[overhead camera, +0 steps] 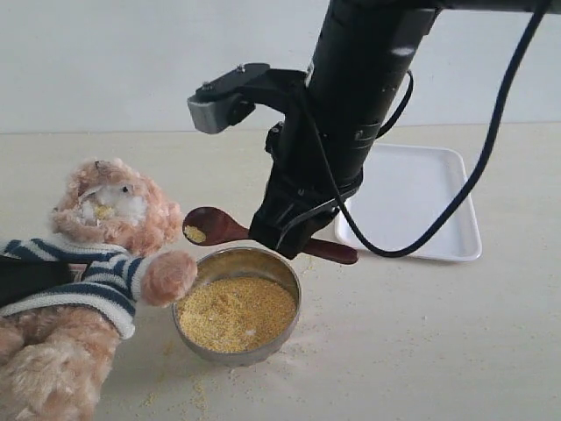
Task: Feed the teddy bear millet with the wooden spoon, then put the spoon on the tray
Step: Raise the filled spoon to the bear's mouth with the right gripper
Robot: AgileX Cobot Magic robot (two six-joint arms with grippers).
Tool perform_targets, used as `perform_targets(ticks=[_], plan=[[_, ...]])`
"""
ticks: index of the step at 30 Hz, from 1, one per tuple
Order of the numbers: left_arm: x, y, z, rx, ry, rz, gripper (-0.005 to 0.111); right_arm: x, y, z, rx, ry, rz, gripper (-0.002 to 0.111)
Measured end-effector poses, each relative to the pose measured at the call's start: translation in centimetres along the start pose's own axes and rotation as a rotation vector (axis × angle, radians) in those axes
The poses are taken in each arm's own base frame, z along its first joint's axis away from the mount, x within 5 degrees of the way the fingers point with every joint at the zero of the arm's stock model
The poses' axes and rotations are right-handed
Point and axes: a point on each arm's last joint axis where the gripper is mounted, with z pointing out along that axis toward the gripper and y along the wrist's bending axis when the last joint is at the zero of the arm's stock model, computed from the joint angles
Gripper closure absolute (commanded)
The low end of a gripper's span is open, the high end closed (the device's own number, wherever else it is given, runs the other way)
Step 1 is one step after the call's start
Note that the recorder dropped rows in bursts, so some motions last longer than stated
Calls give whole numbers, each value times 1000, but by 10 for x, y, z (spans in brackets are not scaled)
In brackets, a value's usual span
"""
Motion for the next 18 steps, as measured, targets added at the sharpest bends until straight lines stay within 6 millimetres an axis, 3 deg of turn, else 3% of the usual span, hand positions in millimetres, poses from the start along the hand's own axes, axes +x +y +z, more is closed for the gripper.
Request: perform_targets(ticks=[10,18], plan=[[21,5,1,-7,28,-89,102,-20,17,-32,-109,-183,-10,108],[24,5,1,-4,29,-135,102,-25,19,-38,-118,-228,-10,108]])
